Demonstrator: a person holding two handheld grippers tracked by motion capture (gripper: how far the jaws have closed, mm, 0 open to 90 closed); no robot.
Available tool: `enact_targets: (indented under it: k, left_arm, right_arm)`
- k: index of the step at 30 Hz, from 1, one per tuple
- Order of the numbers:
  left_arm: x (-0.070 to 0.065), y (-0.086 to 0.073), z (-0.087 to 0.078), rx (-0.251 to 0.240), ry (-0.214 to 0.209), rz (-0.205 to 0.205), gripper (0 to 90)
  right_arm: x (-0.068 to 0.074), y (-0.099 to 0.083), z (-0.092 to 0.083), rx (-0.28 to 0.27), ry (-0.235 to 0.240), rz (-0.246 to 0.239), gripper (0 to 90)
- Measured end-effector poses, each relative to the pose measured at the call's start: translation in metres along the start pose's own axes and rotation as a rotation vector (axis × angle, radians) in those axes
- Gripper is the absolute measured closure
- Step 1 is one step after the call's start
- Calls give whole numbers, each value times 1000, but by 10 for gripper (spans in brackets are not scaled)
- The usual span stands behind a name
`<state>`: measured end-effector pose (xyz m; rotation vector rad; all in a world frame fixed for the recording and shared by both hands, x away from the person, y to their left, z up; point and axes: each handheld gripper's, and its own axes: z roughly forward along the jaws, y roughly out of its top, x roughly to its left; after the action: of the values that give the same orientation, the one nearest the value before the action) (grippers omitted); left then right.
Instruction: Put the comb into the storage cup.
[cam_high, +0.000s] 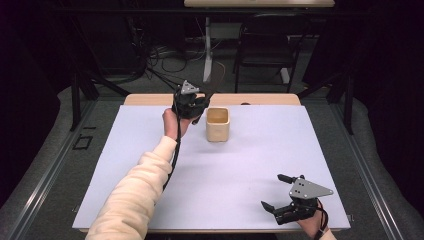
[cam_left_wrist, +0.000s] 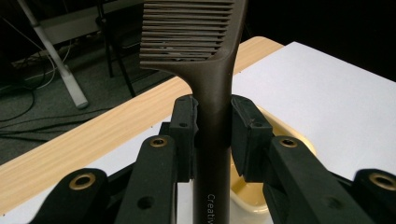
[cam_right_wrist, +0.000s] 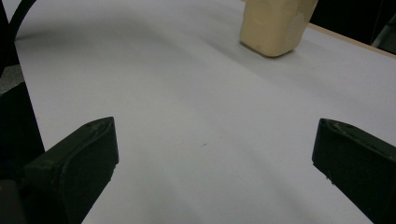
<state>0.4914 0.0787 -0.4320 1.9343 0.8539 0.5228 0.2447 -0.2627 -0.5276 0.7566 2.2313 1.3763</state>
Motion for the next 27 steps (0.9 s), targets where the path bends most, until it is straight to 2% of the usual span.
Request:
enact_targets:
  k: [12,27]
  left_arm:
    - [-6,15,0,-27,-4,11,723]
    - [-14,23,4,-61,-9,10,723]
  right_arm:
    - [0,0,0,0,0,-1,0]
    - [-1,-1,0,4,4,3,0]
